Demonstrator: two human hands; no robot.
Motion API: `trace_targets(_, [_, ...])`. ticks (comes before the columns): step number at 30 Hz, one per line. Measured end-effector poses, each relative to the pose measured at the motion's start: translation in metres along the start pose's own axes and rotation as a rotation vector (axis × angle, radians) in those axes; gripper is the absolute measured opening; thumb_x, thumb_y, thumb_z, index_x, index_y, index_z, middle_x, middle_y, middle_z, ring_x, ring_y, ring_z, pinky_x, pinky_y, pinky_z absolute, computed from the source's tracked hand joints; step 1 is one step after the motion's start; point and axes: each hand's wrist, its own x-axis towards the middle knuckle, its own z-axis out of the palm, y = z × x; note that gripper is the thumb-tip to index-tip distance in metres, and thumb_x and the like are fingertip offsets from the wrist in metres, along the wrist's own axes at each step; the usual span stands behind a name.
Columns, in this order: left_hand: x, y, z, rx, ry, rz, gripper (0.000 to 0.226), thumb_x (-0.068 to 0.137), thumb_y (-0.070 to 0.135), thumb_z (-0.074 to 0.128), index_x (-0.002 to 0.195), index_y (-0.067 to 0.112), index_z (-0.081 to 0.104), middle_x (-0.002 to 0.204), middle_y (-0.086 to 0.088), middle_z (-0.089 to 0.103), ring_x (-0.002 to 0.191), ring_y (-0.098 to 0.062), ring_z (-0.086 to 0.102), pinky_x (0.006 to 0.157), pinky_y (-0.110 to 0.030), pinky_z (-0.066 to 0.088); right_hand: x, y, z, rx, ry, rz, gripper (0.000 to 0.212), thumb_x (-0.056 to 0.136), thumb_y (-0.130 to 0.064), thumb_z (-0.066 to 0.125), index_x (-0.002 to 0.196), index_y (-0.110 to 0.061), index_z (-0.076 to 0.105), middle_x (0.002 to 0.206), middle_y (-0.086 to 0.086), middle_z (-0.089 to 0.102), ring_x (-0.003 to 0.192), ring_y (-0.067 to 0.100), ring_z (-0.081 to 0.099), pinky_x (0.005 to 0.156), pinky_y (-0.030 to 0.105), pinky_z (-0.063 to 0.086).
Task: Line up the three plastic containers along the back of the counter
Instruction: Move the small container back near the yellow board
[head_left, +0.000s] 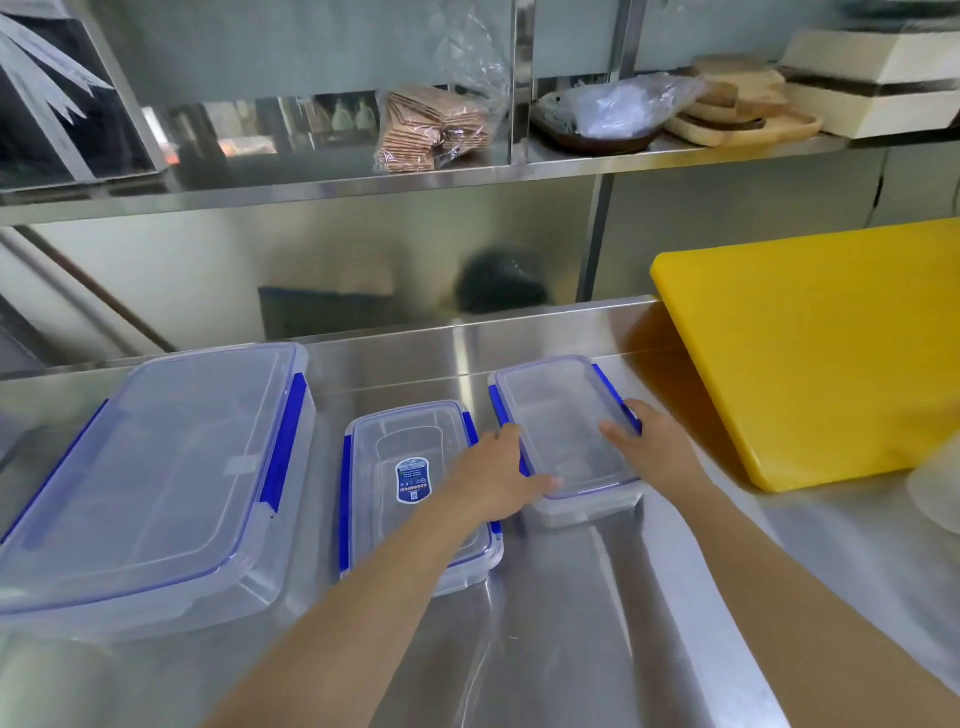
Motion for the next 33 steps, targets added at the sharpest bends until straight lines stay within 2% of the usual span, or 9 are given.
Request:
trace_targets(4, [0.000,0.006,0.017,0.008,-0.072,-0.007,0.116,0.066,0.054,0.075,0.150,0.015,0.006,0.155,-0.013,0.020,0.143,-0.033,0.021,0.118,-0.046,0.022,-0.025,0.010,-0.001,0.191,-0.070,-0.018,0.057,0.084,-0.038,0.064,0.134,-0.017,0.046,0.135,0.006,0.046,0.119,0.023,0.049,0.088,0.022,0.036])
trace_targets(6, [0.000,0.012,0.027,0.105,-0.065,-0.012,0.116,0.070,0.052,0.073,0.150,0.007,0.002,0.158,-0.019,0.012,0.147,-0.035,0.007,0.120,-0.044,0.004,-0.036,0.012,-0.006,0.165,-0.169,-0.022,0.069,0.081,-0.035,0.067,0.142,-0.021,0.036,0.149,0.003,0.028,0.129,0.021,0.039,0.089,0.018,0.032])
trace_targets(8, [0.006,0.013,0.033,0.092,-0.009,-0.023,0.108,0.075,0.048,0.071,0.149,0.005,0.005,0.156,-0.021,0.016,0.147,-0.036,0.007,0.120,-0.041,0.001,-0.042,0.014,-0.010,0.138,-0.235,-0.035,0.080,0.077,-0.030,0.073,0.144,-0.022,0.030,0.152,0.001,0.020,0.134,0.017,0.032,0.090,0.014,0.030])
trace_targets(14, [0.025,0.011,0.031,-0.005,0.000,-0.011,0.105,0.077,0.045,0.070,0.151,0.013,0.004,0.159,-0.014,0.011,0.147,-0.038,0.001,0.118,-0.044,0.013,-0.031,0.010,-0.020,0.103,-0.265,-0.059,0.091,0.071,-0.025,0.078,0.145,-0.020,0.025,0.146,-0.002,0.021,0.120,0.009,0.033,0.091,0.016,0.030])
trace_targets(18, [0.043,0.010,0.029,-0.015,0.023,0.009,0.102,0.071,0.048,0.074,0.148,0.017,0.015,0.150,-0.010,0.030,0.137,-0.033,0.032,0.111,-0.044,0.035,-0.015,0.007,-0.024,0.149,-0.269,-0.055,0.091,0.070,-0.022,0.079,0.145,-0.020,0.026,0.130,-0.007,0.026,0.115,0.008,0.033,0.090,0.016,0.033])
trace_targets(20, [0.050,0.011,0.027,-0.013,0.043,0.024,0.100,0.070,0.048,0.075,0.147,0.019,0.018,0.144,-0.007,0.037,0.128,-0.029,0.043,0.104,-0.042,0.043,-0.006,0.005,-0.027,0.133,-0.278,-0.057,0.090,0.071,-0.021,0.079,0.145,-0.020,0.026,0.137,-0.002,0.028,0.113,0.008,0.033,0.089,0.017,0.033])
trace_targets(27, [0.072,0.026,0.027,0.003,0.053,0.029,0.098,0.072,0.052,0.071,0.148,0.024,0.015,0.150,-0.005,0.029,0.129,-0.030,0.045,0.104,-0.046,0.045,0.021,0.010,-0.036,0.084,-0.265,-0.011,0.088,0.073,-0.023,0.077,0.145,-0.020,0.026,0.149,0.003,0.026,0.129,0.018,0.032,0.094,0.022,0.032])
trace_targets(31, [0.082,0.031,0.030,-0.003,0.059,0.029,0.095,0.069,0.052,0.074,0.142,0.023,0.022,0.145,-0.006,0.036,0.125,-0.029,0.048,0.101,-0.045,0.048,0.028,0.016,-0.039,0.091,-0.271,0.007,0.089,0.071,-0.028,0.078,0.144,-0.025,0.027,0.148,0.003,0.027,0.114,0.012,0.033,0.101,0.033,0.038])
trace_targets(33, [0.082,0.030,0.031,-0.008,0.063,0.033,0.095,0.069,0.052,0.073,0.143,0.022,0.022,0.145,-0.006,0.036,0.126,-0.028,0.046,0.102,-0.045,0.047,0.029,0.019,-0.039,0.059,-0.278,0.024,0.090,0.071,-0.032,0.077,0.144,-0.026,0.026,0.150,0.004,0.022,0.124,0.016,0.033,0.104,0.036,0.035])
